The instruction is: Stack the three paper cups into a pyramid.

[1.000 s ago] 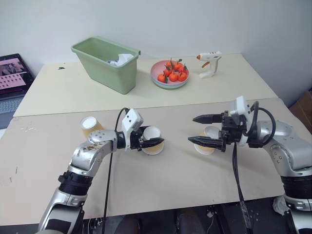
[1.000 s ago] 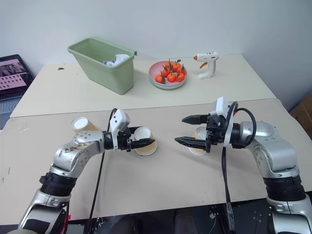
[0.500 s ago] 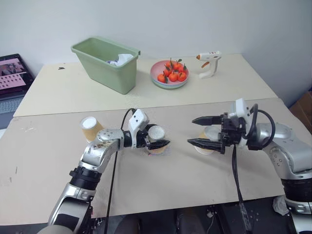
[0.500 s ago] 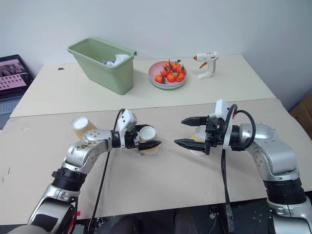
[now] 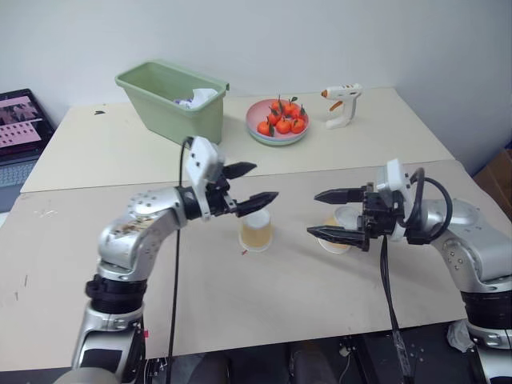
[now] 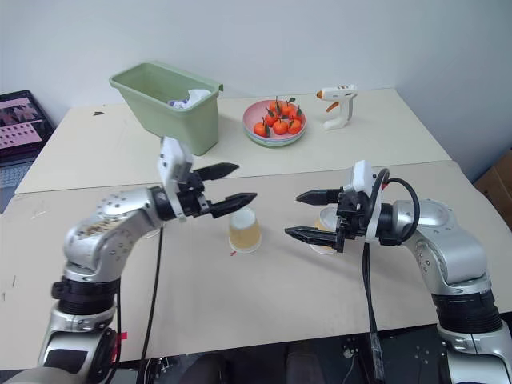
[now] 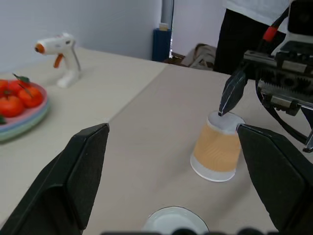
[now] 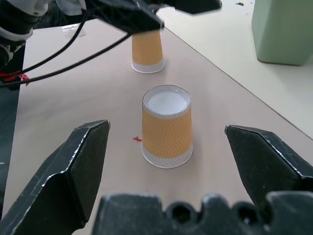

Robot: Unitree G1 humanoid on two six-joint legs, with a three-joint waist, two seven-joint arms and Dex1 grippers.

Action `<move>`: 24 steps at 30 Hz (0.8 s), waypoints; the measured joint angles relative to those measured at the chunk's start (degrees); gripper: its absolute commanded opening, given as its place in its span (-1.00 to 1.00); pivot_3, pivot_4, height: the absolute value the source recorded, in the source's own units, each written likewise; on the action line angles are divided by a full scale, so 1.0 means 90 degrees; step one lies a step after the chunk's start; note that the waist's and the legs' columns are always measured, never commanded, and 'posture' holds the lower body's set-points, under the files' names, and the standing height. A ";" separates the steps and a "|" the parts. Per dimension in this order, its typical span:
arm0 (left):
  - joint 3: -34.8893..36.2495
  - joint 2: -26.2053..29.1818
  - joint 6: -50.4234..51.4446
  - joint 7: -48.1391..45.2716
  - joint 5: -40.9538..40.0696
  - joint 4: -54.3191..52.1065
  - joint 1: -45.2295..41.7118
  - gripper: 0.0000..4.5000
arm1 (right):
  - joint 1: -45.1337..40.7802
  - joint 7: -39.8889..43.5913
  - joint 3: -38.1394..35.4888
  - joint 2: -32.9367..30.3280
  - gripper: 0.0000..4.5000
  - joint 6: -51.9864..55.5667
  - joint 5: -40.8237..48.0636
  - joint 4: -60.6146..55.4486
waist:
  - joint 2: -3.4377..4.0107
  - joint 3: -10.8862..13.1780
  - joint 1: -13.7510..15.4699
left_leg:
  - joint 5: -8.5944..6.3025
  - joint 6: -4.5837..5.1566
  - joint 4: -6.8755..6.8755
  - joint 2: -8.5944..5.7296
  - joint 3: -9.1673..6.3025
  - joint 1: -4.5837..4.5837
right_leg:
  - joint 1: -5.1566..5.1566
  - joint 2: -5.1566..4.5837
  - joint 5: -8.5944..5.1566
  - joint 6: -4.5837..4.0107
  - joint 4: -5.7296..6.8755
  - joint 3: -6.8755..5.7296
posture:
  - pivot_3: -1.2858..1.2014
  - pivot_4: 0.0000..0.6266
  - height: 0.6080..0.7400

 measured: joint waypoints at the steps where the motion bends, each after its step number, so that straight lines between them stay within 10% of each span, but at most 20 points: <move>1: 0.0174 0.0083 0.0080 0.0079 -0.0084 -0.0113 0.0003 0.98 | -0.0004 0.0002 0.0001 0.0004 1.00 0.0001 0.0000 0.0004 | 0.0000 0.0000 0.0002 | 0.0000 0.0000 0.0000 0.0000 0.0000 0.0000 | 0.0000 0.0000 0.0000 0.0000 0.0000 0.0000 | 0.03 -0.52 0.78; 11: 0.2041 0.0802 0.0877 0.1311 -0.0458 -0.0878 0.1971 0.98 | -0.0016 0.0153 0.0030 0.0014 1.00 0.0009 -0.0001 0.0020 | 0.0001 -0.0001 -0.0005 | 0.0000 0.0000 0.0000 0.0000 -0.0001 0.0000 | -0.0003 0.0000 0.0000 0.0000 -0.0001 -0.0001 | 0.03 -0.52 0.78; 24: 0.2282 0.0724 0.0143 0.1750 -0.0048 -0.0920 0.3280 0.98 | -0.0439 0.0378 0.0364 0.0241 1.00 -0.0021 -0.0081 0.0383 | 0.0001 -0.0001 0.0030 | -0.0001 -0.0002 -0.0001 0.0000 0.0000 0.0001 | -0.0001 -0.0002 0.0001 -0.0002 -0.0004 -0.0002 | 0.03 -0.52 0.78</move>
